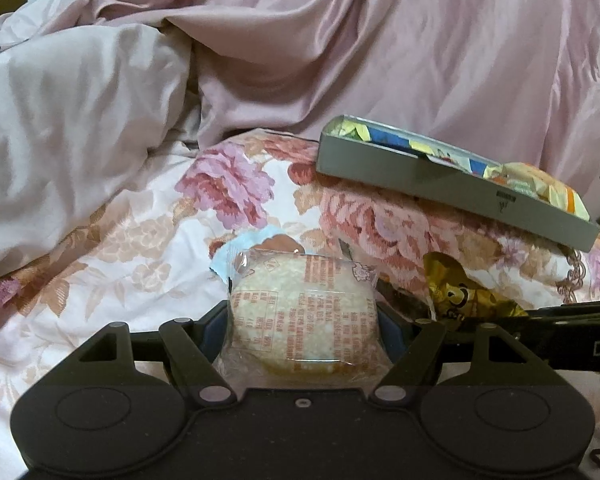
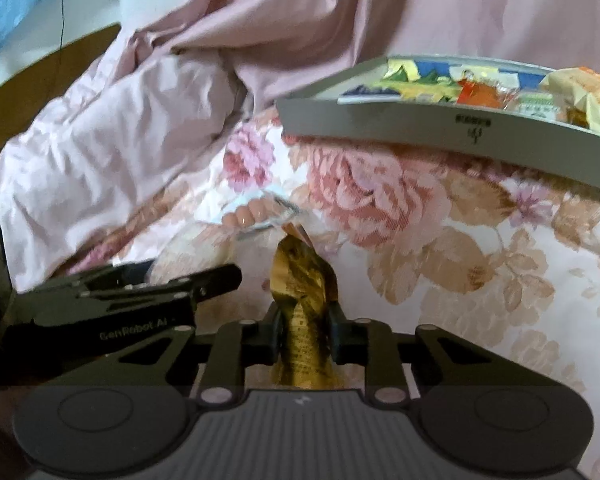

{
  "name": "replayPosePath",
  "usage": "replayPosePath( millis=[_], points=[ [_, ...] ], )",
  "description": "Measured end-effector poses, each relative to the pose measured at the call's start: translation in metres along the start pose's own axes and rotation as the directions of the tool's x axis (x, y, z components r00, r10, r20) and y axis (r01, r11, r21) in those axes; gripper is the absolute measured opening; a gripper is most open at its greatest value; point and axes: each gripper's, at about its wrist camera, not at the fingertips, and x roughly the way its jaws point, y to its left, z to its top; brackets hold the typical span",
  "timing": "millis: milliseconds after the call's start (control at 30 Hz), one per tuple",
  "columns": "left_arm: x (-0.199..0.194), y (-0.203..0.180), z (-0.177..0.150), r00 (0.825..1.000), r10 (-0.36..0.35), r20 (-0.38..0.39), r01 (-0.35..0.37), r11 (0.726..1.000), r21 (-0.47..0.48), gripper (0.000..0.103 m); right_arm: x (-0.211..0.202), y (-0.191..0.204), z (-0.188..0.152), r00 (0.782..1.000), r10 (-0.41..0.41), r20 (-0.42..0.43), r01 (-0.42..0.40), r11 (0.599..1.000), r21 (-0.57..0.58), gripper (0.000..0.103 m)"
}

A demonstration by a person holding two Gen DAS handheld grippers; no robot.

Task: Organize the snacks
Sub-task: 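Close right gripper on gold pouch while left gripper grasps round biscuit, then carry round biscuit with left gripper while right carries gold pouch to tray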

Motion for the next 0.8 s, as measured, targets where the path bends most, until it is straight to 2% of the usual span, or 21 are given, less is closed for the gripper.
replayPosePath(
  millis=[233,367,467,700,800],
  points=[
    [-0.002,0.001,0.0,1.0,-0.003,0.02,0.003,1.0,-0.009,0.076,-0.004,0.003,0.001,0.999,-0.006,0.045,0.007,1.0,-0.017,0.023],
    [-0.003,0.001,0.0,1.0,-0.002,0.03,0.003,1.0,-0.014,0.076,-0.009,0.0,0.004,0.995,0.076,0.069,-0.078,0.997,0.027,0.023],
    [-0.003,0.001,0.001,0.999,-0.001,0.039,0.002,1.0,-0.019,0.076,-0.01,-0.002,0.005,0.991,0.106,0.08,-0.111,0.992,0.054,0.023],
    [-0.005,-0.004,0.008,0.998,-0.002,0.07,0.005,0.999,-0.05,0.076,-0.016,-0.003,0.007,0.987,0.093,0.13,-0.101,0.993,0.062,0.023],
    [-0.009,-0.012,0.013,0.995,-0.002,0.1,0.005,0.999,-0.032,0.076,-0.02,-0.003,0.008,0.983,0.087,0.159,-0.097,0.994,0.052,0.023]
  ],
)
